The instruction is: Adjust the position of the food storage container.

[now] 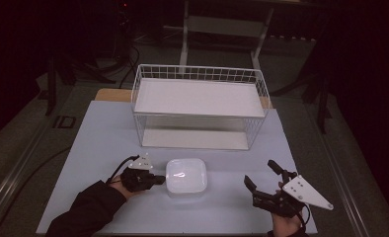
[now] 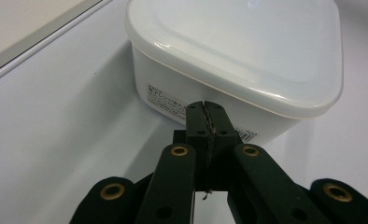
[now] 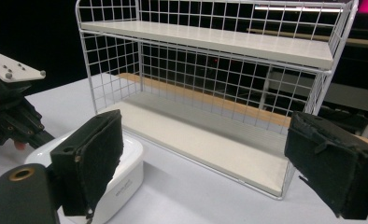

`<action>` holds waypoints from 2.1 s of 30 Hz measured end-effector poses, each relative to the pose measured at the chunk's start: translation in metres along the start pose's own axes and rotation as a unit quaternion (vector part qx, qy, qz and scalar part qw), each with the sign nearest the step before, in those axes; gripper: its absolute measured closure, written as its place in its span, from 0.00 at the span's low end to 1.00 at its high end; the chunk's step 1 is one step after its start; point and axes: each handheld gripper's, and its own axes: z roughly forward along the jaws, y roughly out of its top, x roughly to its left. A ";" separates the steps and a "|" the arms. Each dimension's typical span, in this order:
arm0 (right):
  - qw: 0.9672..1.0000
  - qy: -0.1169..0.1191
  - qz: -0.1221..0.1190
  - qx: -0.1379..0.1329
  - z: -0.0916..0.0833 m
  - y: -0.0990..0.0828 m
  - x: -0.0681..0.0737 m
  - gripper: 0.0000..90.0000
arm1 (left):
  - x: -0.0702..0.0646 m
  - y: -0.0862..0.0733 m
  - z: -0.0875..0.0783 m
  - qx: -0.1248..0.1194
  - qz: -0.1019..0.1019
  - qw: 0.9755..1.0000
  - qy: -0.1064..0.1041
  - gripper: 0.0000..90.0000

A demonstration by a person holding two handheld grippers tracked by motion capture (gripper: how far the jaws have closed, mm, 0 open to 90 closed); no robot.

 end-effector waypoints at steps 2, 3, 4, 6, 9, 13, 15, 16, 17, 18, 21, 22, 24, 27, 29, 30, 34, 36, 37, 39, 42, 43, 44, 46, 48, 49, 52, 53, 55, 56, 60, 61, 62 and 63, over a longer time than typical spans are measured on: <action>1.000 0.001 0.000 -0.001 0.000 0.001 0.000 0.13 | -0.001 0.002 0.002 0.000 0.001 1.000 -0.001 0.99; 1.000 0.001 0.000 -0.001 0.000 0.001 0.000 0.13 | -0.001 0.003 0.003 0.000 0.001 1.000 -0.002 0.99; 1.000 0.001 -0.001 -0.002 0.001 0.001 0.000 0.13 | -0.002 0.003 0.004 0.001 0.001 1.000 -0.003 0.99; 1.000 0.003 -0.002 -0.002 0.001 0.001 0.000 0.13 | -0.005 0.005 0.006 0.002 0.002 1.000 -0.007 0.99; 1.000 0.003 -0.003 -0.002 0.002 0.001 0.000 0.13 | -0.009 0.009 0.011 0.004 0.008 1.000 -0.011 0.99; 1.000 0.006 -0.003 0.000 0.003 0.001 0.001 0.13 | -0.010 0.011 0.014 0.004 0.010 1.000 -0.015 0.99; 1.000 0.005 -0.006 0.001 0.004 0.000 0.001 0.13 | -0.011 0.013 0.016 0.003 0.009 1.000 -0.015 0.99; 1.000 0.005 -0.008 0.001 0.004 0.000 0.001 0.13 | -0.011 0.013 0.016 0.004 0.012 1.000 -0.015 0.99; 1.000 0.005 -0.008 0.002 0.004 0.000 0.001 0.13 | -0.012 0.014 0.017 0.003 0.010 1.000 -0.015 0.99; 1.000 0.006 -0.008 0.002 0.004 0.000 0.001 0.13 | -0.012 0.014 0.018 0.004 0.010 1.000 -0.015 0.99; 1.000 0.006 -0.008 0.002 0.004 0.000 0.002 0.13 | -0.013 0.016 0.020 0.004 0.012 1.000 -0.015 0.99; 1.000 0.007 -0.009 0.002 0.004 0.000 0.002 0.13 | -0.013 0.017 0.021 0.004 0.011 1.000 -0.015 0.99; 1.000 0.007 -0.009 0.003 0.004 0.000 0.002 0.13 | -0.013 0.018 0.022 0.004 0.011 1.000 -0.013 0.99; 1.000 0.007 -0.009 0.003 0.004 0.000 0.002 0.13 | -0.012 0.019 0.025 0.005 0.010 1.000 -0.010 0.99; 1.000 0.007 -0.010 0.004 0.004 0.000 0.002 0.13 | -0.011 0.020 0.027 0.006 0.010 1.000 -0.008 0.99; 1.000 0.007 -0.010 0.004 0.004 0.000 0.002 0.13 | -0.011 0.021 0.028 0.005 0.008 1.000 -0.008 0.99; 1.000 0.006 -0.010 0.004 0.004 0.000 0.002 0.13 | -0.009 0.023 0.030 0.004 0.006 1.000 -0.006 0.99; 1.000 0.006 -0.010 0.004 0.004 0.000 0.002 0.13 | -0.008 0.024 0.031 0.003 0.006 1.000 -0.005 0.99; 1.000 0.007 -0.011 0.004 0.004 0.000 0.002 0.13 | -0.007 0.024 0.032 0.002 0.004 1.000 -0.004 0.99; 1.000 0.008 -0.011 0.005 0.004 -0.001 0.002 0.13 | -0.006 0.025 0.033 0.001 0.001 1.000 -0.004 0.99; 1.000 0.008 -0.011 0.006 0.005 -0.001 0.003 0.13 | -0.004 0.026 0.034 0.000 0.001 1.000 -0.002 0.99; 1.000 0.008 -0.012 0.006 0.005 -0.001 0.003 0.13 | -0.004 0.027 0.035 -0.001 -0.002 1.000 -0.003 0.99; 1.000 0.009 -0.012 0.006 0.005 0.000 0.003 0.13 | -0.004 0.027 0.035 -0.001 -0.001 1.000 -0.001 0.99; 1.000 0.009 -0.013 0.006 0.005 -0.001 0.004 0.13 | -0.002 0.027 0.035 -0.002 -0.003 1.000 -0.001 0.99; 1.000 0.009 -0.012 0.008 0.006 -0.001 0.003 0.13 | -0.001 0.028 0.035 -0.006 -0.005 1.000 0.001 0.99; 1.000 0.010 -0.013 0.008 0.006 -0.001 0.003 0.13 | -0.001 0.028 0.035 -0.007 -0.005 1.000 0.001 0.99; 1.000 0.009 -0.014 0.010 0.005 -0.001 0.004 0.13 | -0.001 0.028 0.030 -0.008 -0.013 1.000 0.007 0.99; 1.000 0.009 -0.015 0.010 0.005 -0.001 0.004 0.13 | -0.001 0.028 0.027 -0.010 -0.019 1.000 0.009 0.99; 1.000 0.010 -0.014 0.009 0.005 -0.002 0.003 0.13 | -0.001 0.028 0.023 -0.012 -0.018 1.000 0.010 0.94; 1.000 0.012 -0.015 0.010 0.006 -0.002 0.003 0.13 | -0.004 0.029 0.015 -0.021 -0.027 0.999 0.012 0.94; 0.999 0.027 -0.019 0.023 0.010 -0.003 0.001 0.12 | -0.009 0.033 -0.001 -0.052 -0.060 0.997 0.010 0.59; 0.999 0.027 -0.019 0.023 0.010 -0.003 0.001 0.12 | -0.009 0.033 -0.001 -0.052 -0.060 0.997 0.010 0.51; 0.999 0.031 -0.020 0.025 0.011 -0.002 0.002 0.12 | -0.012 0.035 -0.007 -0.071 -0.072 0.995 -0.003 0.51; 0.999 0.036 -0.023 0.027 0.013 -0.001 0.002 0.12 | -0.013 0.036 -0.010 -0.079 -0.078 0.994 -0.010 0.42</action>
